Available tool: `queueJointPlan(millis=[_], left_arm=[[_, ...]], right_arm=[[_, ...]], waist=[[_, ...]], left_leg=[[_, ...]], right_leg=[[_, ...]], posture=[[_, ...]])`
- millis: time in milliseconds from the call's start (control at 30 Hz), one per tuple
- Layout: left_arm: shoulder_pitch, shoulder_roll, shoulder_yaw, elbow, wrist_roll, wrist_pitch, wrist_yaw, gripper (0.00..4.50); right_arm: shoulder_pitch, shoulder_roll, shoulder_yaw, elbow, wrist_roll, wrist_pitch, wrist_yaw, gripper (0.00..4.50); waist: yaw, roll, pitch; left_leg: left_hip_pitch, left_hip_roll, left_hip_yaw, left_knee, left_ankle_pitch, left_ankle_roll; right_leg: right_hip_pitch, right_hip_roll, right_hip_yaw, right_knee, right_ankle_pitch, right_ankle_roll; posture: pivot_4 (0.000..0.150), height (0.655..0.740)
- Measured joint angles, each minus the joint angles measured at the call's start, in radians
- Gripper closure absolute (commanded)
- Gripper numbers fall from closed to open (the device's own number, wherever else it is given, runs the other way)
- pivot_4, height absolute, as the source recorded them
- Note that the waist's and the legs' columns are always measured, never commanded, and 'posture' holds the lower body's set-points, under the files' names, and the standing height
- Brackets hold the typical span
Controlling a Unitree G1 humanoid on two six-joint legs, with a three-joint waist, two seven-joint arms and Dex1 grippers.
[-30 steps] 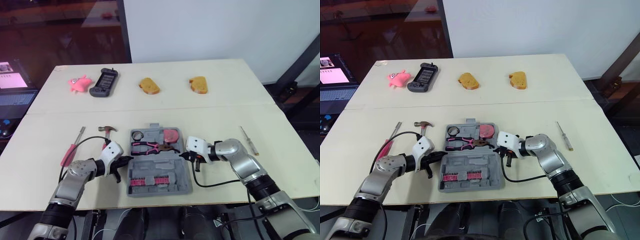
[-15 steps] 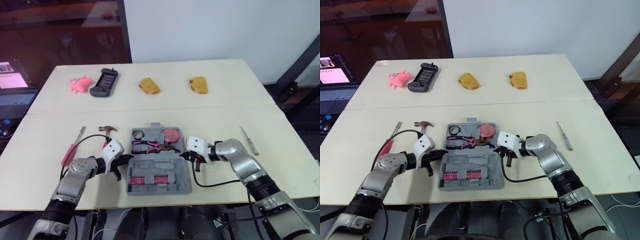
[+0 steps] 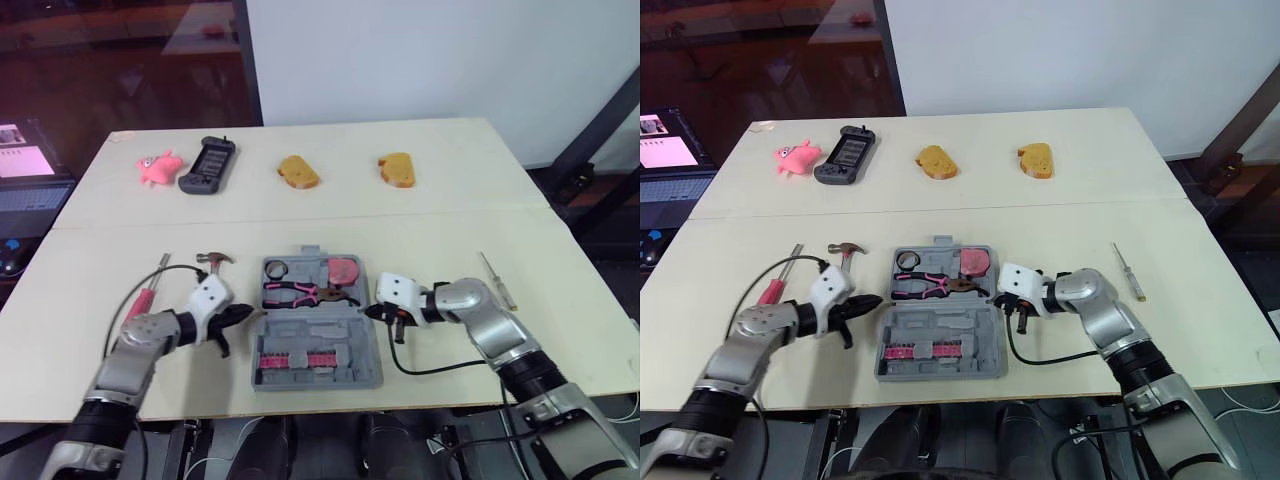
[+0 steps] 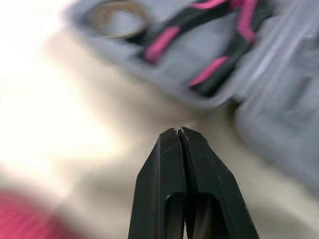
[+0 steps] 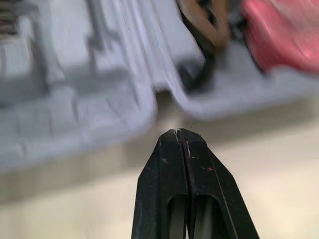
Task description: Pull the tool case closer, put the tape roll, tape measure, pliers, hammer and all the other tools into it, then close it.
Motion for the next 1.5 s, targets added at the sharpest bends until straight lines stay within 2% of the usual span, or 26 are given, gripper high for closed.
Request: queueJointPlan(millis=[133, 200, 233, 300, 467, 533, 667, 867, 1167, 1367, 1500], left_arm=[[0.055, 0.027, 0.067, -0.071, -0.079, 0.035, -0.020, 4.44], [0.087, 0.044, 0.100, -0.135, -0.129, 0.061, -0.040, 3.91], [0.107, 0.063, 0.125, -0.169, -0.151, 0.072, -0.050, 3.58], [0.155, 0.101, 0.186, -0.217, -0.193, 0.086, -0.069, 2.63], [0.259, 0.168, 0.380, -0.255, -0.289, 0.114, -0.096, 0.02], [0.336, 0.176, 0.468, -0.268, -0.325, 0.105, -0.132, 0.00], [0.442, 0.186, 0.622, -0.209, -0.363, 0.066, -0.199, 0.00], [0.513, 0.214, 0.805, 0.064, -0.372, -0.049, -0.284, 0.00], [0.506, 0.187, 0.846, 0.196, -0.385, -0.141, -0.245, 0.00], [0.475, 0.234, 0.868, 0.220, -0.386, -0.145, -0.227, 0.00], [0.420, 0.252, 0.851, 0.206, -0.386, -0.138, -0.220, 0.00]], right_arm=[[0.038, -0.053, -0.078, -0.008, 0.078, 0.017, 0.041, 4.50], [0.050, -0.062, -0.120, -0.034, 0.131, 0.017, 0.061, 4.50], [0.059, -0.077, -0.147, -0.053, 0.158, 0.012, 0.072, 4.23], [0.082, -0.112, -0.202, -0.076, 0.204, 0.006, 0.089, 3.60], [0.154, -0.175, -0.338, -0.094, 0.304, 0.009, 0.119, 0.98], [0.193, -0.191, -0.395, -0.105, 0.354, 0.020, 0.129, 0.04], [0.247, -0.252, -0.509, -0.075, 0.419, 0.063, 0.140, 0.04], [0.302, -0.327, -0.656, 0.124, 0.439, 0.000, 0.147, 0.04], [0.367, -0.370, -0.780, 0.366, 0.438, -0.152, 0.147, 0.04], [0.354, -0.371, -0.777, 0.412, 0.414, -0.223, 0.129, 0.04], [0.339, -0.371, -0.767, 0.372, 0.416, -0.212, 0.125, 0.04]], waist=[[-0.001, 0.000, 0.000], [-0.003, 0.000, 0.000], [-0.004, 0.000, 0.001], [-0.005, 0.000, 0.001], [-0.001, 0.000, 0.001], [-0.002, 0.000, 0.001], [-0.001, 0.000, 0.001], [0.001, 0.001, 0.001], [-0.009, 0.001, 0.001], [-0.006, 0.001, 0.001], [-0.002, 0.001, 0.001]], left_leg=[[0.000, 0.000, 0.000, 0.000, 0.000, 0.000], [0.000, 0.001, 0.000, -0.001, 0.000, 0.000], [0.000, 0.001, 0.000, -0.001, 0.000, 0.000], [0.000, 0.001, 0.001, -0.002, 0.000, 0.000], [-0.001, 0.001, 0.001, -0.001, 0.000, 0.000], [-0.001, 0.001, 0.002, -0.001, -0.001, 0.000], [-0.002, 0.002, 0.003, -0.001, -0.001, 0.001], [-0.003, 0.002, 0.003, -0.001, -0.001, 0.001], [-0.005, 0.003, 0.004, -0.003, -0.002, 0.002], [-0.004, 0.003, 0.005, -0.002, -0.002, 0.002], [-0.004, 0.003, 0.004, -0.002, -0.002, 0.002]], right_leg=[[0.000, 0.000, 0.000, 0.000, 0.000, 0.000], [-0.001, 0.000, 0.000, 0.000, 0.000, 0.000], [-0.001, 0.000, 0.000, 0.000, 0.000, 0.000], [-0.002, 0.000, 0.000, 0.000, 0.000, 0.000], [-0.001, -0.001, 0.000, -0.001, -0.002, -0.004], [-0.001, -0.001, 0.001, -0.002, -0.003, -0.004], [-0.002, -0.001, 0.001, -0.003, -0.003, -0.004], [-0.001, -0.002, 0.001, -0.006, -0.004, -0.006], [-0.003, -0.002, 0.001, -0.009, -0.004, -0.006], [-0.002, -0.002, 0.001, -0.009, -0.003, -0.007], [-0.002, -0.002, 0.000, -0.009, -0.003, -0.007]], posture=[[0.150, 0.7400], [0.150, 0.7400], [0.150, 0.7400], [0.150, 0.7400], [0.150, 0.7400], [0.150, 0.7400], [0.150, 0.7400], [0.150, 0.7400], [0.150, 0.7400], [0.150, 0.7400], [0.150, 0.7400]])
